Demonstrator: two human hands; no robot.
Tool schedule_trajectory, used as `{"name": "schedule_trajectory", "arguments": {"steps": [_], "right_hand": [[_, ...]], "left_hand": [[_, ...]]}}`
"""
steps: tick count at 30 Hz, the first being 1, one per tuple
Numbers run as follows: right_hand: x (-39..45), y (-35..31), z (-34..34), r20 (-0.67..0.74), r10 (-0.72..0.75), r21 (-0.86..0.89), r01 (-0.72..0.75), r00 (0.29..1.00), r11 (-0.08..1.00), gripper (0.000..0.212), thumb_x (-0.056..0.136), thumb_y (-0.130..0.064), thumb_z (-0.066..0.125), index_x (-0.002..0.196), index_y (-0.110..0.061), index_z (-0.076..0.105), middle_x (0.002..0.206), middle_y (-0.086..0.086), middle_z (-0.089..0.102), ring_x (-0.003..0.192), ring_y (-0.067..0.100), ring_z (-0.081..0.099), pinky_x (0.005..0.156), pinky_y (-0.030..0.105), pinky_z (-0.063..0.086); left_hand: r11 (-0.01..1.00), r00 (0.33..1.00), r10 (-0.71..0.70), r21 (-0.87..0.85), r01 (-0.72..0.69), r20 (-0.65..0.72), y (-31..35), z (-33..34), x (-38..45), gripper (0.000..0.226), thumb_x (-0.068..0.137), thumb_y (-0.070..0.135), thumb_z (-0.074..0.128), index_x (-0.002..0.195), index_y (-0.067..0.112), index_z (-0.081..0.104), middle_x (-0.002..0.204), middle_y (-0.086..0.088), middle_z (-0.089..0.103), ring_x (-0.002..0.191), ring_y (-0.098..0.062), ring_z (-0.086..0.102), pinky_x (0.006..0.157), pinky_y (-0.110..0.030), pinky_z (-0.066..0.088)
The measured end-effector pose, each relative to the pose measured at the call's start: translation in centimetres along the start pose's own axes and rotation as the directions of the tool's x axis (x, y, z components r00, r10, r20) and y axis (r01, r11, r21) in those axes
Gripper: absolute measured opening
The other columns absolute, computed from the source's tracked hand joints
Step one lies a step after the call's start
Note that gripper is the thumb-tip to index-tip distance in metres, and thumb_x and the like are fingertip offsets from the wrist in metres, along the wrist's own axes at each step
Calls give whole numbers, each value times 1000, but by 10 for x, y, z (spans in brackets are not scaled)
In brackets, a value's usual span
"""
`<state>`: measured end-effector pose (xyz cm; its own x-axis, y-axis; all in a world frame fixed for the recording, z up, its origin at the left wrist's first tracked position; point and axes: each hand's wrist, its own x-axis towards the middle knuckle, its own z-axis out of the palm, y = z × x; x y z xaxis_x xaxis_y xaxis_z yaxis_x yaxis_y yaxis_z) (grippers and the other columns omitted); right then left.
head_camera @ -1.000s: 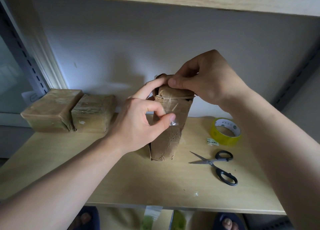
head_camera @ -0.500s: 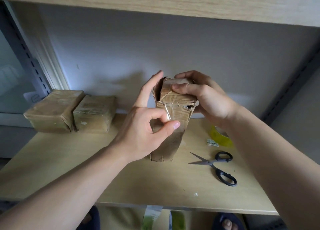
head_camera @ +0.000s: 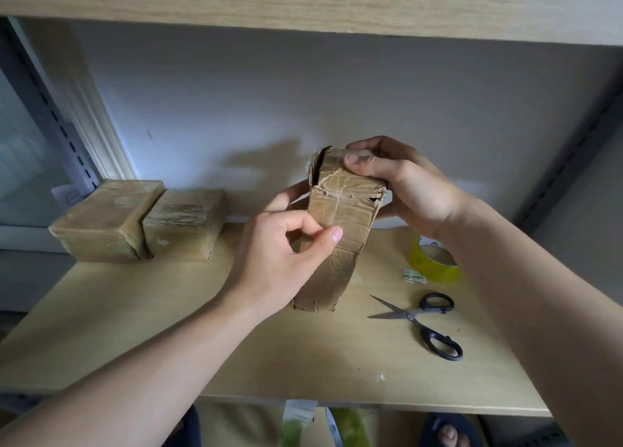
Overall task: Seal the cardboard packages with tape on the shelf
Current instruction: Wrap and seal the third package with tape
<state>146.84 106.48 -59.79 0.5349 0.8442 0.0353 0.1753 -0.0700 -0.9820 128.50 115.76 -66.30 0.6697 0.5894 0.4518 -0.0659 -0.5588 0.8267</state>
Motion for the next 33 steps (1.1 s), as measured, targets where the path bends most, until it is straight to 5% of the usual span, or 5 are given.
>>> {"name": "schedule_trajectory", "arguments": {"steps": [13,16,19,25,33], "right_hand": [[-3,-8,10,66,-42,-82,47,997,996,46,78,-48,76,120,-33,65,118,-3,72,112,21,69,90,56,59],[-6,-10,19,73,-55,-83,61,996,995,44,81,-48,75,121,-34,63,119,-4,71,110,20,69,94,53,58],[-10,-9,27,144,-95,-39,102,985,994,39,92,-34,73,129,-30,61,120,1,73,105,21,72,90,42,59],[-17,-6,46,142,-255,-64,266,956,962,47,98,-44,64,140,-25,58,130,-4,67,121,12,65,102,34,54],[-21,9,29,255,-269,-244,331,929,911,88,83,-28,77,158,-21,31,143,-6,54,133,7,51,112,22,41]], "left_hand": [[998,996,-30,59,35,-83,-25,-13,8,69,60,66,84,56,14,38,51,12,39,52,-6,36,53,-24,31],[997,997,-73,2,73,18,-30,-24,13,76,49,65,92,105,30,53,102,17,69,94,-3,66,87,-35,54],[999,963,51,4,-54,266,-22,-36,18,137,49,70,88,156,48,5,162,6,35,147,1,34,119,-30,30],[983,952,183,-16,-185,245,-10,-39,36,74,86,47,72,148,20,43,142,-8,55,133,-24,54,110,-53,44],[987,935,120,59,-148,334,-11,-40,48,88,74,50,79,150,39,36,146,1,49,138,-16,48,115,-47,41]]}}
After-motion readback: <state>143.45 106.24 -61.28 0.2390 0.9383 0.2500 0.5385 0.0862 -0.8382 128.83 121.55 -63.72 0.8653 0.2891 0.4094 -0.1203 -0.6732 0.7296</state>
